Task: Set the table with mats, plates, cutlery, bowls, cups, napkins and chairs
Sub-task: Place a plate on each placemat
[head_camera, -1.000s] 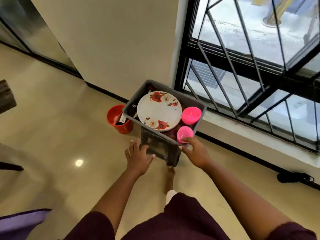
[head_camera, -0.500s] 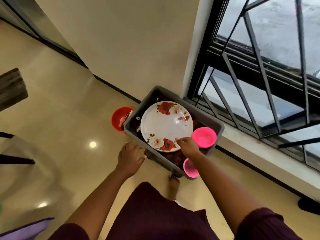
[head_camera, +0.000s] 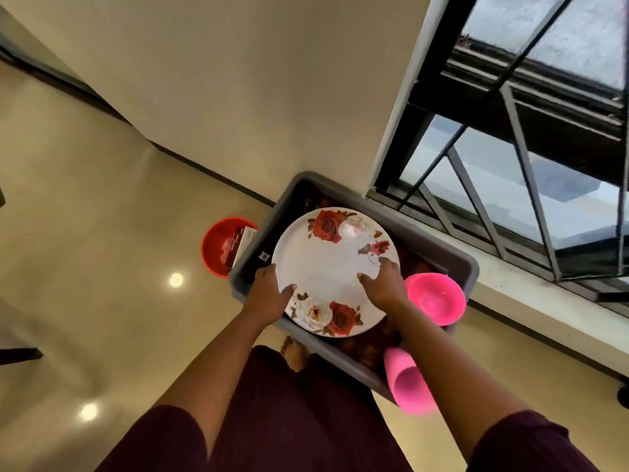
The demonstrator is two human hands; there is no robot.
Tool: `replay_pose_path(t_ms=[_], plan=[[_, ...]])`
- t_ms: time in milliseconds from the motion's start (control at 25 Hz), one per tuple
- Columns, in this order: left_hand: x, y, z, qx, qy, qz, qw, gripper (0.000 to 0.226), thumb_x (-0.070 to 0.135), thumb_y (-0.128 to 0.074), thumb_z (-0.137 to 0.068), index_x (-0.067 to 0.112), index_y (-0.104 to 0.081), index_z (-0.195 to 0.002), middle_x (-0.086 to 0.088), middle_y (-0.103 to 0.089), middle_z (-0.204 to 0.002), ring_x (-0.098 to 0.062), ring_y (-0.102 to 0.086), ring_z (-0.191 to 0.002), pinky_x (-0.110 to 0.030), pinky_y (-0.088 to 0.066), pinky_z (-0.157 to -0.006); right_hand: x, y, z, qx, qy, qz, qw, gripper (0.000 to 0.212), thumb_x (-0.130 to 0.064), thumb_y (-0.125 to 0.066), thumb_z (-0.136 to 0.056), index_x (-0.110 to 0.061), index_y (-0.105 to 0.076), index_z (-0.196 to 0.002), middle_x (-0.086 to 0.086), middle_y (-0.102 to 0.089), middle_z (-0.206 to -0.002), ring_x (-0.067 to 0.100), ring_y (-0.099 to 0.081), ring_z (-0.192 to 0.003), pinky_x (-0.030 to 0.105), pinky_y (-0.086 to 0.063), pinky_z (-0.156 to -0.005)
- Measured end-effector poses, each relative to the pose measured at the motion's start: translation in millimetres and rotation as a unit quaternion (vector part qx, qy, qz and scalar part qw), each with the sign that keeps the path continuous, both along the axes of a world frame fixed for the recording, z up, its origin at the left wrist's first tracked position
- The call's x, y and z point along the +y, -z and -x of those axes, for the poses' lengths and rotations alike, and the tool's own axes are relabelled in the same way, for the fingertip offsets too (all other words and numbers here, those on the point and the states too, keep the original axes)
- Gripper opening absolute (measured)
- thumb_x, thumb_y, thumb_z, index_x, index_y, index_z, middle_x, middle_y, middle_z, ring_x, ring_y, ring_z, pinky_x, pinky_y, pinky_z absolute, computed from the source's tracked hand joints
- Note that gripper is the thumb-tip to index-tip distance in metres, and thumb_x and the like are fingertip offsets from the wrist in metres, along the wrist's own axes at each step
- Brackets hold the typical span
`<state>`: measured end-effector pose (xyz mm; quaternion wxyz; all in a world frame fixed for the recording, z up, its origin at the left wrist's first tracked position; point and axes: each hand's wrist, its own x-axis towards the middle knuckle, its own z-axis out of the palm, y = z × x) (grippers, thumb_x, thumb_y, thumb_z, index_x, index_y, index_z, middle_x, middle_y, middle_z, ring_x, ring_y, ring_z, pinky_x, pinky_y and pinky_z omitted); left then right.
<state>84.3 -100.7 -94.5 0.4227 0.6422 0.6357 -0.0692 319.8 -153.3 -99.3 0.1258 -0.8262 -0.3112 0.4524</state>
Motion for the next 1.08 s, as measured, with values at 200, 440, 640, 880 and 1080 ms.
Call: replay_pose_path(t_ms=[200, 440, 640, 880, 1080], plan=[[10.2, 44.5, -11.5, 0.068, -0.046, 0.005, 0.997, 0.079, 0.03, -0.058, -0.095, 0.004, -0.01, -0.151, -0.019, -0.022, -0.151, -0.037, -0.036, -0.135, -0.044, -0.039, -0.104, 54.2, 50.2, -32.4, -0.04, 0.105, 0.086, 0.99, 0.083, -0.039, -0.065, -0.089, -0.001, -0.02, -0.149, 0.019, -0.026, -0.152, 0.037, -0.032, -0.138, 0.048, -0.033, -0.113], [7.7, 71.3, -12.0, 0.042, -0.151, 0.034, 0.987, 0.057, 0.006, -0.055, -0.09, 0.008, -0.03, -0.141, -0.016, -0.049, -0.134, -0.035, -0.054, -0.116, -0.039, -0.048, -0.088, 49.1, 80.7, -41.5, -0.037, 0.129, 0.103, 0.986, 0.07, -0.032, -0.068, -0.086, -0.005, -0.035, -0.142, 0.015, -0.046, -0.139, 0.034, -0.051, -0.121, 0.039, -0.048, -0.096], [13.5, 53.0, -20.4, 0.051, -0.23, 0.09, 0.968, 0.046, 0.006, -0.057, -0.089, 0.003, -0.039, -0.131, -0.018, -0.057, -0.123, -0.035, -0.059, -0.108, -0.038, -0.051, -0.083, 48.3, 65.2, -40.8, -0.015, 0.169, 0.109, 0.98, 0.079, -0.038, -0.07, -0.085, -0.005, -0.03, -0.145, 0.017, -0.048, -0.136, 0.035, -0.053, -0.119, 0.039, -0.05, -0.087], [19.0, 46.6, -16.1, 0.074, -0.21, 0.05, 0.974, 0.033, 0.006, -0.054, -0.09, 0.002, -0.045, -0.121, -0.019, -0.06, -0.117, -0.036, -0.061, -0.103, -0.038, -0.049, -0.076, 51.4, 60.0, -38.2, -0.087, 0.147, 0.108, 0.979, 0.085, -0.039, -0.07, -0.085, -0.007, -0.023, -0.148, 0.017, -0.03, -0.149, 0.038, -0.04, -0.131, 0.05, -0.041, -0.106], [18.2, 35.9, -3.5, 0.059, -0.237, -0.004, 0.97, 0.026, 0.009, -0.048, -0.096, 0.003, -0.042, -0.12, -0.019, -0.058, -0.115, -0.037, -0.058, -0.105, -0.038, -0.043, -0.073, 54.9, 43.8, -32.7, -0.088, 0.162, 0.064, 0.981, 0.053, -0.022, -0.067, -0.088, -0.013, -0.035, -0.13, 0.018, -0.045, -0.128, 0.037, -0.053, -0.113, 0.052, -0.051, -0.091]])
